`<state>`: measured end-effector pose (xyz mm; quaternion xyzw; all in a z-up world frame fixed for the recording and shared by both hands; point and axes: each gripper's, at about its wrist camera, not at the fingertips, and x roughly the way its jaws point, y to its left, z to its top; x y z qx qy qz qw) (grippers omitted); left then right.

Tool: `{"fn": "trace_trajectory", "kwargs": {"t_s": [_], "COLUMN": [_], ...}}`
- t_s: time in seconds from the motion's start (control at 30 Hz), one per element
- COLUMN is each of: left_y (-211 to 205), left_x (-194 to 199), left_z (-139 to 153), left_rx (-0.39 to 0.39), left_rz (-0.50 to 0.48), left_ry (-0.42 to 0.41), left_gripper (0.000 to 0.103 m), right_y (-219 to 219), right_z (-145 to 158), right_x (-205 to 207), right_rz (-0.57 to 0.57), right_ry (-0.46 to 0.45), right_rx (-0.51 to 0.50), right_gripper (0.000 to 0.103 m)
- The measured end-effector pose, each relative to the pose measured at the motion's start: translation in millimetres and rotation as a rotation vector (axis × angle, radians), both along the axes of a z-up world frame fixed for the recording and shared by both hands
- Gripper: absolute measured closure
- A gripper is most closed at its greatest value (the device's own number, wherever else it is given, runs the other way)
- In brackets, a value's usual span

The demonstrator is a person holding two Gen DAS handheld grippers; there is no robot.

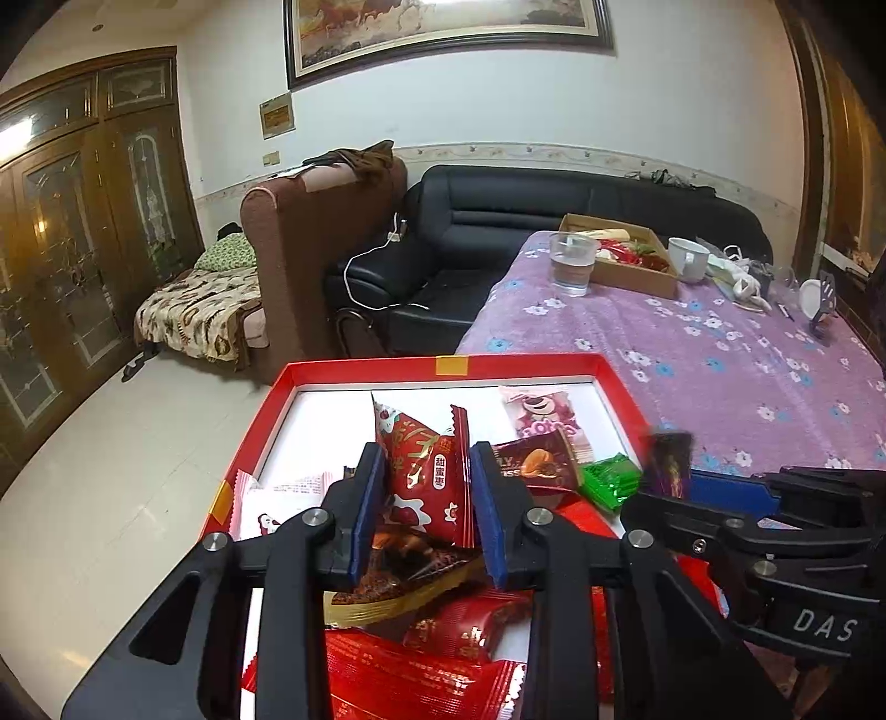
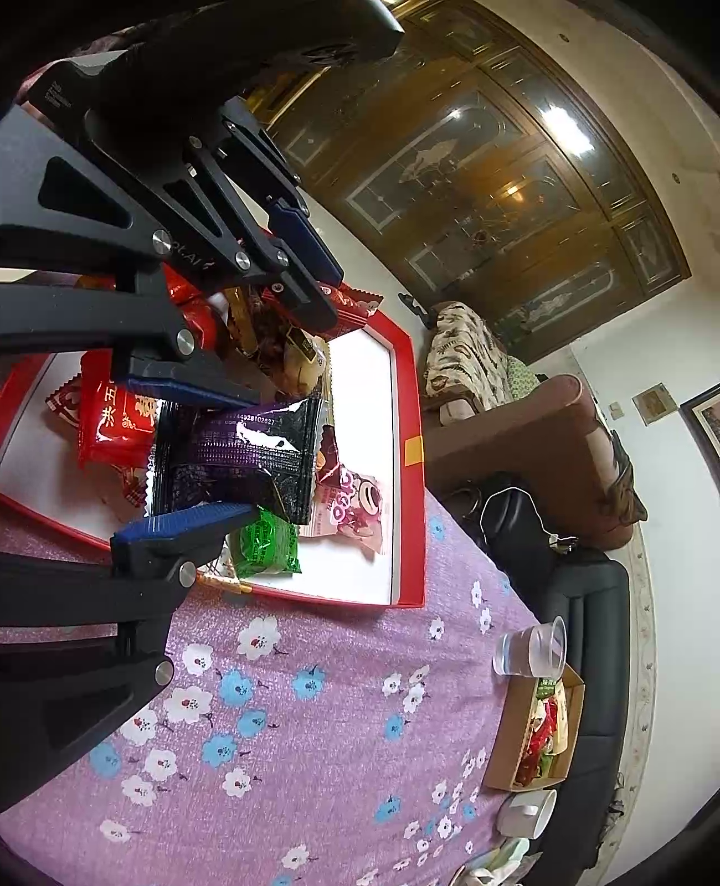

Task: Organize snacks
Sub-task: 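Open both grippers to drop the packets into the tray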

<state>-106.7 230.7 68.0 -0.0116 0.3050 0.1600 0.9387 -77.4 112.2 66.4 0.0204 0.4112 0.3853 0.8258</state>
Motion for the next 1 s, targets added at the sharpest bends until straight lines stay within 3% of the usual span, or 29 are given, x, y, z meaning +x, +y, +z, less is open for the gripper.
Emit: {"fn": "trace_trajectory", "kwargs": {"t_s": [0.07, 0.17, 0.3, 0.4, 0.57, 0.73, 0.87, 1.0], "left_y": [0.8, 3.0, 3.3, 1.6, -3.0, 1.1, 4.4, 12.1], "left_x": [-0.7, -2.8, -13.4, -31.2, -56.3, -77.5, -83.2, -97.2], "left_z": [0.2, 1.6, 7.6, 15.7, 25.3, 34.5, 38.3, 36.7], "left_rx": [0.007, 0.014, 0.015, 0.004, -0.064, -0.163, -0.165, -0.115], "left_rz": [0.017, 0.038, 0.049, 0.028, -0.049, -0.065, 0.039, 0.099], "left_ry": [-0.001, -0.004, -0.035, -0.104, -0.132, -0.162, -0.117, -0.132], "left_gripper": [0.069, 0.052, 0.030, 0.018, 0.015, 0.013, 0.012, 0.012], "right_y": [1.0, -0.8, -8.9, -16.8, -32.9, -40.8, -40.4, -40.1], "right_z": [0.9, 5.2, 10.9, 12.6, 16.0, 26.3, 32.6, 33.0], "right_x": [-1.0, -4.9, -10.5, -13.8, -29.4, -55.5, -69.8, -73.2], "right_rz": [0.002, -0.002, -0.014, -0.023, -0.039, -0.013, 0.016, 0.021], "right_ry": [-0.008, -0.027, -0.048, -0.054, -0.093, -0.171, -0.201, -0.201], "right_rx": [-0.001, 0.007, 0.027, 0.033, 0.025, 0.032, 0.038, 0.046], "right_gripper": [0.065, 0.053, 0.053, 0.050, 0.048, 0.044, 0.044, 0.044]}}
